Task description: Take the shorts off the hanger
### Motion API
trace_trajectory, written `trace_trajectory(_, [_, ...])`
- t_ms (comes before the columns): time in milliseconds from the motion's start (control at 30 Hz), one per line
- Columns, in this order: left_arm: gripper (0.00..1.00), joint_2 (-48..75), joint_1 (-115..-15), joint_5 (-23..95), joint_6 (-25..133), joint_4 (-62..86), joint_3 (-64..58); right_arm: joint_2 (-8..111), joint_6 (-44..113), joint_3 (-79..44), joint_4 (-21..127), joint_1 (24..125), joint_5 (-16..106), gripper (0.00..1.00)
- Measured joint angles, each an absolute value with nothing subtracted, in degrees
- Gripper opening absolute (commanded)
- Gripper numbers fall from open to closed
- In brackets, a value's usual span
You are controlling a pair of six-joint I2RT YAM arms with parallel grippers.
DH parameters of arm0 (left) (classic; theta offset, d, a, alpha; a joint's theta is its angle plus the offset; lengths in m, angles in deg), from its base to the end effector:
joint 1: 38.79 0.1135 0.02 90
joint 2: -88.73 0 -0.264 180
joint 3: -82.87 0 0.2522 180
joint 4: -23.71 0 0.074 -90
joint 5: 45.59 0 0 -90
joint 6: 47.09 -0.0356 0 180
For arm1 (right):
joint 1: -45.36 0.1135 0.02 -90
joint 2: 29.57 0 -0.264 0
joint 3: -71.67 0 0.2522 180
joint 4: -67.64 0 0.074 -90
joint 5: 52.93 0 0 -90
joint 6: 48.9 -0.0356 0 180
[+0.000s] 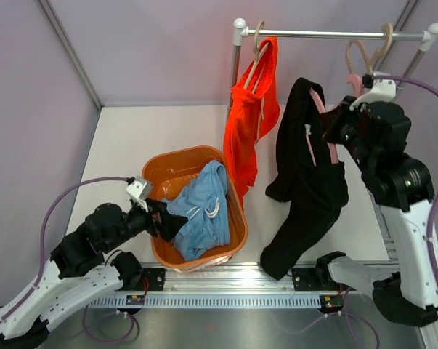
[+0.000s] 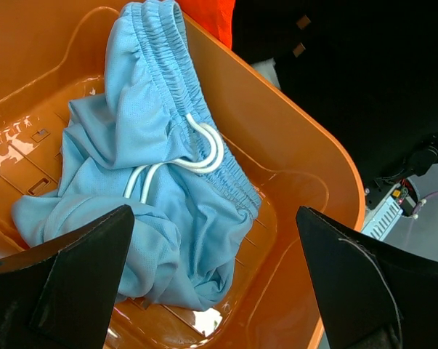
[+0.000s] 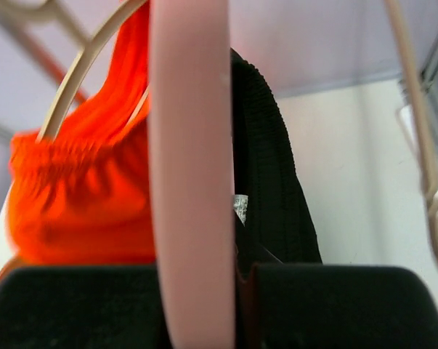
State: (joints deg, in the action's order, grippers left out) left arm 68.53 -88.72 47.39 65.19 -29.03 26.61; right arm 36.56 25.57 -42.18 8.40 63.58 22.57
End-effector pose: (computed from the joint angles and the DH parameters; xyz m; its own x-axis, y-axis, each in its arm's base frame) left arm 0.0536 -0.0608 0.3217 -0.4486 -0.0549 -0.8921 0.6075 0.7134 -0.3494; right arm 0.1824 0.0507 0.5199 -0.2014 0.2066 -0.9575 -0.0163 0.9767 0.2142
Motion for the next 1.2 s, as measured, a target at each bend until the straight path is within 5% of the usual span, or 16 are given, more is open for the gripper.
trace_trajectory(300, [0.97,52.5,-91.3,45.7,65.3,-24.7,20.4,18.2,18.6,-29.0,2.1,82.4,22.4,0.00])
trace_trajectory(500, [0.99,32.8,-109.7,59.0,63.7,-22.1,-0.1,20.5,14.9,-23.6,0.6,94.9,13.9,0.00])
trace_trajectory(667, [0.99,22.8,-113.2,69.3,62.6,-18.4,-10.1,24.8,12.5,-22.5,-0.1,102.5,7.1,0.00])
trace_trajectory(1200, [0.99,5.5,-111.8,82.8,60.7,-15.2,-21.2,24.8,11.2,-27.3,-2.7,107.1,-0.5,0.00])
